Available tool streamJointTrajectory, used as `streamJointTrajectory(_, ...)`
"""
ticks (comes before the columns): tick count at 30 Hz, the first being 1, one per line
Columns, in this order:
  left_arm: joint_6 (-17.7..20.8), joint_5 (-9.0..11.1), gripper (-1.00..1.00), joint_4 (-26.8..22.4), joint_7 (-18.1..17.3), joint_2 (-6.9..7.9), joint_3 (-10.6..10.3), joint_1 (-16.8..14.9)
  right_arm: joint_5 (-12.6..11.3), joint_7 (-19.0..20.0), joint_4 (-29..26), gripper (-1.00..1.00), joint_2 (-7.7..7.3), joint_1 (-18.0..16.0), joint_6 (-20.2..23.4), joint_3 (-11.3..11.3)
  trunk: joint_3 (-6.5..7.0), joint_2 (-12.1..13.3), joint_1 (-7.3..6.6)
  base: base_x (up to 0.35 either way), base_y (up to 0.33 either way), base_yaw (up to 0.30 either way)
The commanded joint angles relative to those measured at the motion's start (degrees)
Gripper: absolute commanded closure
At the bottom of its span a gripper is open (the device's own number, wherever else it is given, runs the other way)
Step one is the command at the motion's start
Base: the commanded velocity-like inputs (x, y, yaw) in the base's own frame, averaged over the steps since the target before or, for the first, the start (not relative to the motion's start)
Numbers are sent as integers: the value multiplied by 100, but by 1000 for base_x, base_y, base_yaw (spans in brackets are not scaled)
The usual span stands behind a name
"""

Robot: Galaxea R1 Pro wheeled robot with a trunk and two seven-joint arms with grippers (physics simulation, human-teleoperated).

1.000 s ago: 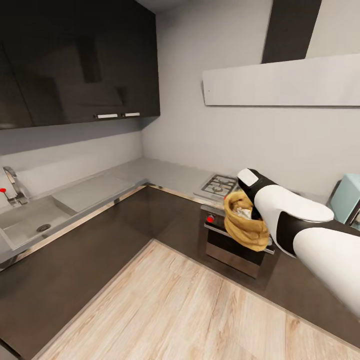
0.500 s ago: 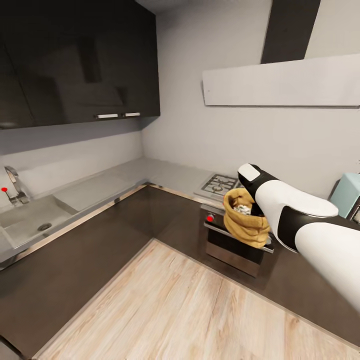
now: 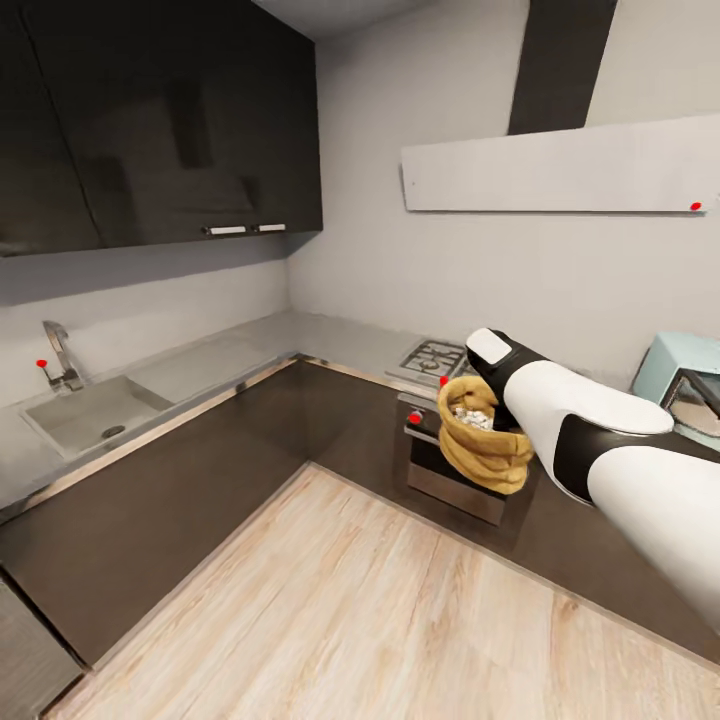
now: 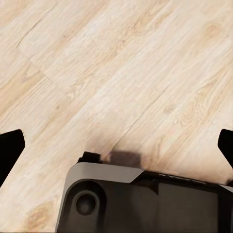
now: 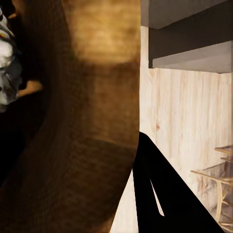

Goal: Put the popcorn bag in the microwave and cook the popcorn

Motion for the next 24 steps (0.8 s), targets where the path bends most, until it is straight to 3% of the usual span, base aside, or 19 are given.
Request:
streamJointTrajectory(1,-17,9,-100,4,7,-2,10,-4,10,-16,-4,100,4,-10,22,-26,-14,-14,0,-342,0,0)
streamJointTrajectory(6,-17,12,-100,2,7,-2,10,-4,10,9,15,100,35,-20,21,-24,-14,-14,0,-342,0,0)
streamJointTrajectory(12,-17,17,-100,2,7,-2,10,-4,10,21,20,100,243,-28,5,-20,-14,-14,0,-342,0,-32)
streamJointTrajectory(24,-17,18,-100,3,7,-2,10,-4,20,12,11,100,246,-33,4,-15,-14,-14,0,-342,0,-283)
